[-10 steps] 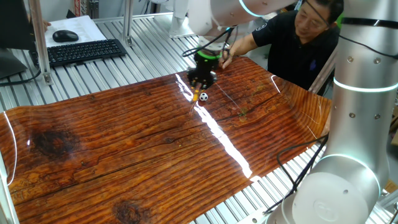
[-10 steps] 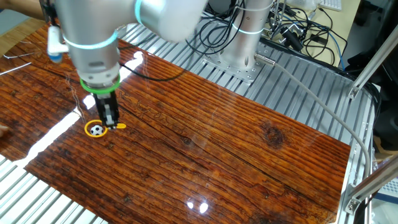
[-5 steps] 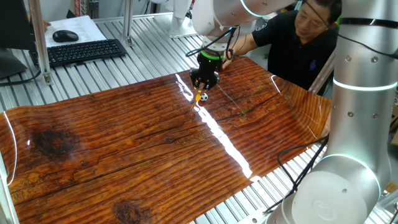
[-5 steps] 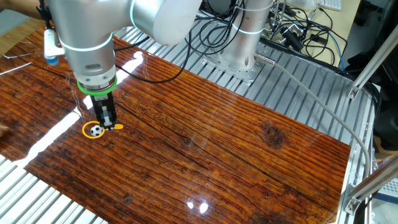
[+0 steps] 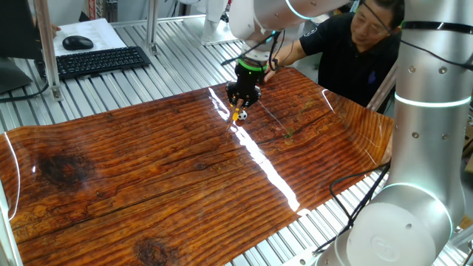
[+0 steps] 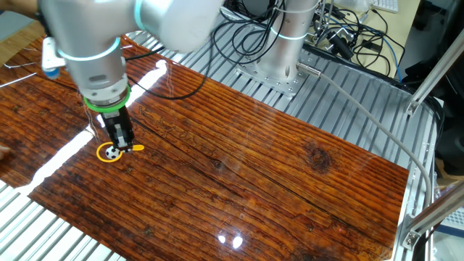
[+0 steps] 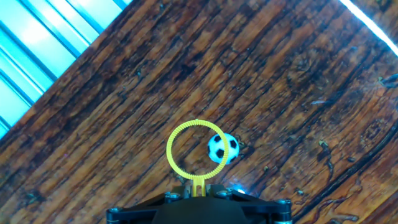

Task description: Attach the bubble ring to the ball

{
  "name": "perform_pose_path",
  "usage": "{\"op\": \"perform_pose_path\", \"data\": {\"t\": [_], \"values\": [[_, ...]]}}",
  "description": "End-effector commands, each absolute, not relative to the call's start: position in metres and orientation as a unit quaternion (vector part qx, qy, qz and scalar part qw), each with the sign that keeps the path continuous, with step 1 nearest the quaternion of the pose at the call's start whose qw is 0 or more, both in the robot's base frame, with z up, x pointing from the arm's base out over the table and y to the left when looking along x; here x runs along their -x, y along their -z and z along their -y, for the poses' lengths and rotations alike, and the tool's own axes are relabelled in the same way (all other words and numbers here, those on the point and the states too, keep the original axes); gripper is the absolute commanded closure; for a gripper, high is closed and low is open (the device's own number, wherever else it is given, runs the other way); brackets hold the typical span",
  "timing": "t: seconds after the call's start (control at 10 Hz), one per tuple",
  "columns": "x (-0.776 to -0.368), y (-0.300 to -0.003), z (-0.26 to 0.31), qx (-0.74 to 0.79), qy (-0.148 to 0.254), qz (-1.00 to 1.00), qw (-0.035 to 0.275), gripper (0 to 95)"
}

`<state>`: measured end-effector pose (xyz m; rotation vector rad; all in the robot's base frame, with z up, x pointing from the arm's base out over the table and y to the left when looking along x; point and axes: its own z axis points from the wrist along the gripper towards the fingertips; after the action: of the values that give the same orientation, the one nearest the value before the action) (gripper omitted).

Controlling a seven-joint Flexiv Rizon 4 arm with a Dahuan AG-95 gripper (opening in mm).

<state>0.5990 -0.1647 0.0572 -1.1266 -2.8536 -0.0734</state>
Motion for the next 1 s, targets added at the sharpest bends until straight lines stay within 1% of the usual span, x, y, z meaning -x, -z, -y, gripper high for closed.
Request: {"op": "perform_pose_path", "data": {"t": [0.1, 0.4, 0.8, 1.0], "values": [[-0.6, -0.057, 0.165, 0.415, 0.015, 0.907, 0.075, 95.0], [-0.6, -0.057, 0.165, 0.404, -0.005, 0.912, 0.065, 95.0], [-0.599, -0.055, 0.17, 0.374, 0.001, 0.925, 0.063, 95.0], [-0.593, -0.048, 0.175, 0.373, 0.005, 0.926, 0.061, 95.0]]}}
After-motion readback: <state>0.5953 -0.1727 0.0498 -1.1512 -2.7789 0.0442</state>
